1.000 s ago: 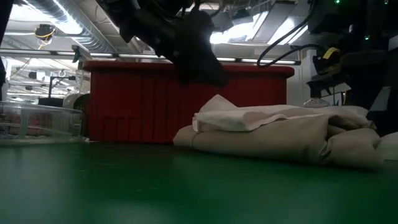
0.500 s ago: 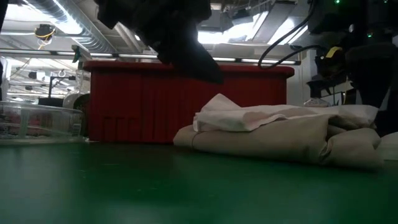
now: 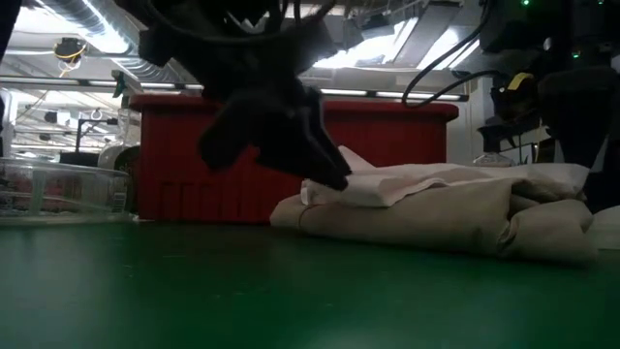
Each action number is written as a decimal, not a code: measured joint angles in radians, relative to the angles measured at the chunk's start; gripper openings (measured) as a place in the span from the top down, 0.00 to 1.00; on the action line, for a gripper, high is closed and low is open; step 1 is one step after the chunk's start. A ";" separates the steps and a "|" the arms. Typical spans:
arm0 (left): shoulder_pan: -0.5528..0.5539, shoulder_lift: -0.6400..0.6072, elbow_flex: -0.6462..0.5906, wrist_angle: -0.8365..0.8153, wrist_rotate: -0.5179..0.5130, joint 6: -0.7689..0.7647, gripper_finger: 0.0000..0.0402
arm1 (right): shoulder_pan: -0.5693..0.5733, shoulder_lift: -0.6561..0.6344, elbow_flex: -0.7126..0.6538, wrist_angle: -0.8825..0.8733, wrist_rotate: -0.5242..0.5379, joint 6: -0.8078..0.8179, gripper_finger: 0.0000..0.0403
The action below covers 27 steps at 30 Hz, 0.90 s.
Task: Fold laundry
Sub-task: Fold the white underwear
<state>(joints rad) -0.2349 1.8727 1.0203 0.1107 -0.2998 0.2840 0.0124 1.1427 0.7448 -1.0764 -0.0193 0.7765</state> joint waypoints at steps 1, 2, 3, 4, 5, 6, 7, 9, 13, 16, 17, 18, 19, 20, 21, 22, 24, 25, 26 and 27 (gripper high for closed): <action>0.002 0.009 0.000 -0.001 0.017 0.007 0.64 | 0.000 0.000 0.000 0.000 0.000 0.000 0.70; 0.002 0.019 0.000 0.000 0.028 0.013 0.64 | 0.000 0.000 0.000 0.000 0.000 0.000 0.70; 0.002 0.025 0.000 -0.003 0.025 0.014 0.64 | 0.000 0.000 0.000 0.000 0.000 0.000 0.70; 0.001 0.029 0.000 -0.002 0.013 0.010 0.64 | 0.000 0.000 0.000 0.000 0.000 0.000 0.70; 0.000 0.033 0.000 0.008 0.002 0.004 0.65 | 0.000 0.000 0.000 0.000 0.000 0.000 0.70; -0.001 0.033 0.000 0.016 -0.005 -0.003 0.66 | 0.000 0.000 0.002 -0.003 0.000 0.000 0.70; -0.004 0.033 0.000 0.020 -0.007 -0.009 0.69 | 0.000 0.000 0.010 -0.013 0.000 -0.002 0.70; -0.008 0.033 0.000 0.022 -0.003 -0.012 0.75 | 0.000 -0.001 0.042 -0.038 -0.002 -0.024 0.70; -0.022 0.033 0.000 0.023 0.002 -0.040 0.94 | 0.000 -0.003 0.130 -0.078 -0.008 -0.058 0.70; -0.032 0.033 0.000 0.022 0.003 -0.081 0.98 | 0.000 -0.003 0.191 -0.077 -0.008 -0.094 0.70; -0.036 0.033 0.000 0.023 0.003 -0.089 0.98 | 0.000 -0.003 0.209 -0.077 -0.008 -0.104 0.70; -0.041 0.033 0.000 0.023 0.002 -0.091 0.98 | 0.000 -0.003 0.223 -0.077 -0.007 -0.108 0.70; -0.048 0.033 0.000 0.023 0.001 -0.092 0.98 | 0.000 -0.003 0.235 -0.077 -0.002 -0.108 0.70; -0.057 0.033 0.000 0.023 0.002 -0.092 0.99 | 0.000 -0.003 0.245 -0.076 0.009 -0.108 0.70; -0.066 0.033 0.000 0.023 0.003 -0.095 0.99 | 0.000 -0.003 0.250 -0.068 0.023 -0.109 0.70; -0.074 0.033 0.000 0.023 0.003 -0.099 0.99 | 0.000 -0.003 0.252 -0.053 0.030 -0.110 0.70; -0.091 0.033 0.000 0.023 0.003 -0.099 0.99 | 0.000 -0.003 0.248 0.010 0.032 -0.128 0.70; -0.098 0.033 0.000 0.024 0.003 -0.100 0.99 | 0.000 0.000 0.243 0.053 0.029 -0.140 0.70; -0.105 0.033 0.000 0.025 0.002 -0.100 0.99 | 0.000 0.003 0.235 0.104 0.022 -0.157 0.70; -0.110 0.033 0.000 0.026 0.002 -0.100 0.99 | 0.000 0.009 0.229 0.150 0.009 -0.172 0.70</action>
<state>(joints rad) -0.3449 1.9057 1.0199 0.1368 -0.2975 0.1836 0.0124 1.1518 0.9736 -0.9266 -0.0102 0.6041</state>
